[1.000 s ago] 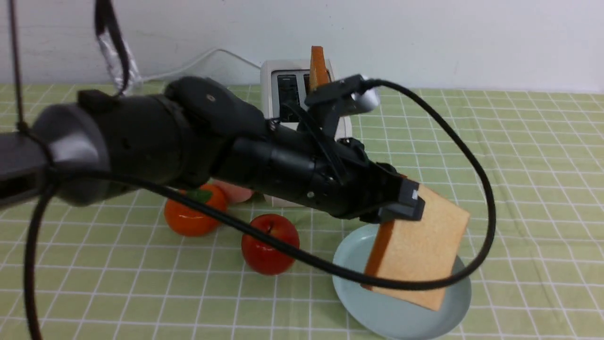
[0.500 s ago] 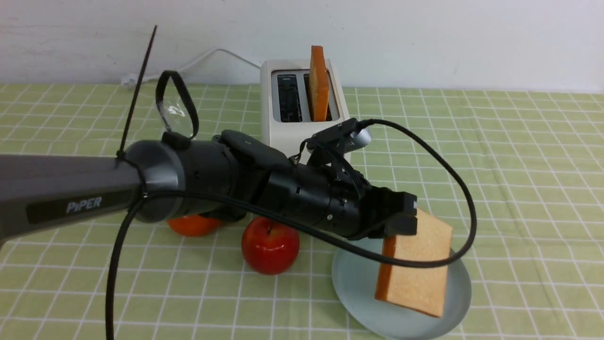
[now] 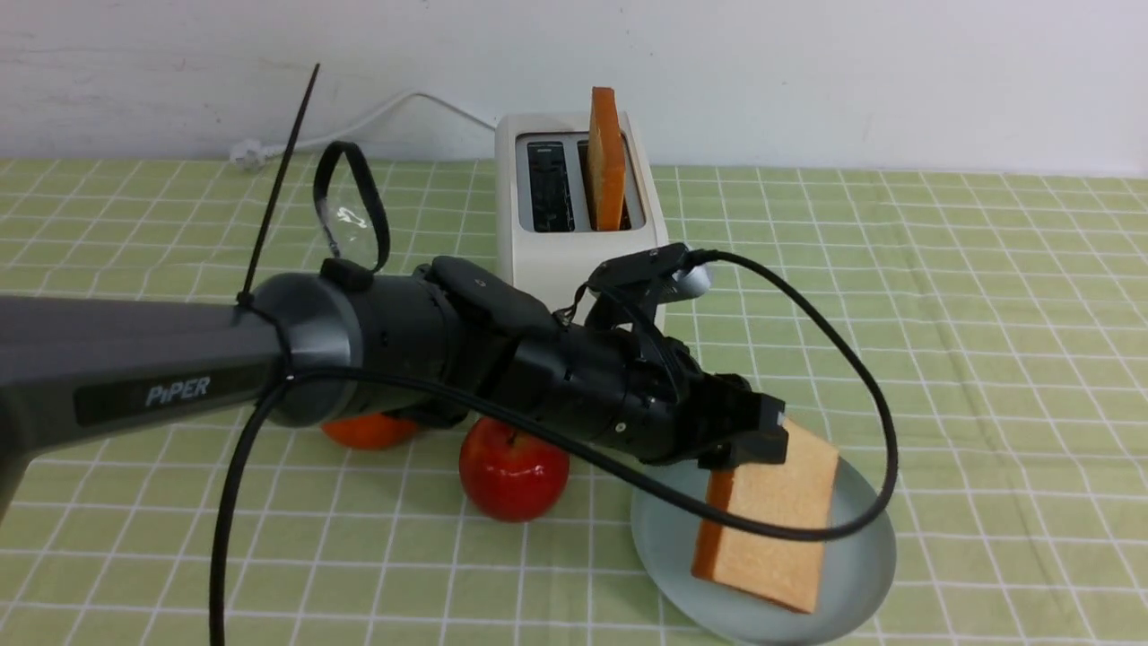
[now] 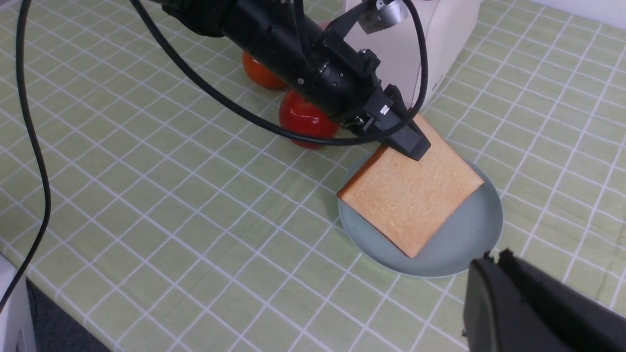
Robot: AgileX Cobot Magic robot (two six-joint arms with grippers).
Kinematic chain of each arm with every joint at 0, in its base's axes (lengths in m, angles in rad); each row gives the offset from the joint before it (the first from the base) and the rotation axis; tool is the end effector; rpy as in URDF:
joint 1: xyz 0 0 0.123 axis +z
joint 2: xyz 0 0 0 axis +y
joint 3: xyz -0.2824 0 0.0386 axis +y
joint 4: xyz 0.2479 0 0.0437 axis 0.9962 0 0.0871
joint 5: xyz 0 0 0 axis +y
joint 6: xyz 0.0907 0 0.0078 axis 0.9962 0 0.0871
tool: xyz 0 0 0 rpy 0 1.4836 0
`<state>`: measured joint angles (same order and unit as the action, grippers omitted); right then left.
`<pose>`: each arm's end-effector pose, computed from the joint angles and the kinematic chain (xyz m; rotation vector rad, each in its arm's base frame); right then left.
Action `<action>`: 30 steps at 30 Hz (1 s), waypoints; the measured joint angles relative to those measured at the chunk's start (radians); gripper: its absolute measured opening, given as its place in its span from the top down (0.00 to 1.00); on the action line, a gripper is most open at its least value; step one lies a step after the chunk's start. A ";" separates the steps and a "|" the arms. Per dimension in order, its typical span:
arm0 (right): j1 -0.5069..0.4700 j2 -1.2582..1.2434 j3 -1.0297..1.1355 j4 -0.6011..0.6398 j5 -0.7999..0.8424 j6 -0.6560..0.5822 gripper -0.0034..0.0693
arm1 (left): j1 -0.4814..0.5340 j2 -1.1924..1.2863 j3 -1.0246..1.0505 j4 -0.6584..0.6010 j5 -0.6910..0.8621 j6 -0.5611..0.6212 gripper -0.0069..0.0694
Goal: Take toasted bread from bread machine on green coffee tablecloth place on plate.
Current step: 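Place the slice of bread on the plate with the left gripper, then grasp the toast slice in the toaster and pull it up out of the slot with the right gripper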
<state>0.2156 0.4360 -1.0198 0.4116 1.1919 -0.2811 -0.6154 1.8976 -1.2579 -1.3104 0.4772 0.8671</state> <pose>0.0099 0.0368 0.4105 -0.5740 1.9707 0.4504 0.3157 -0.2728 0.2135 0.5043 2.3411 -1.0402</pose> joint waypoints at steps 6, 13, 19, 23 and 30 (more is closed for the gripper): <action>0.000 0.000 0.000 0.003 0.000 0.000 0.95 | 0.000 0.000 0.000 0.042 -0.033 0.007 0.21; 0.000 0.000 0.000 0.003 0.000 -0.001 0.95 | 0.000 -0.024 0.000 0.102 -0.106 0.021 0.19; 0.000 0.000 0.000 0.000 -0.001 -0.010 0.95 | 0.000 -0.096 0.000 0.208 -0.154 0.023 0.22; 0.000 0.000 0.000 0.001 -0.002 -0.021 0.95 | 0.000 -0.139 0.000 0.281 -0.167 0.024 0.33; 0.000 0.000 0.000 0.000 -0.008 -0.024 0.95 | 0.000 -0.271 0.001 0.367 -0.157 0.020 0.89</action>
<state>0.2156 0.4360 -1.0198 0.4113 1.1836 -0.3047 -0.6154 1.6271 -1.2569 -0.9436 0.3200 0.8875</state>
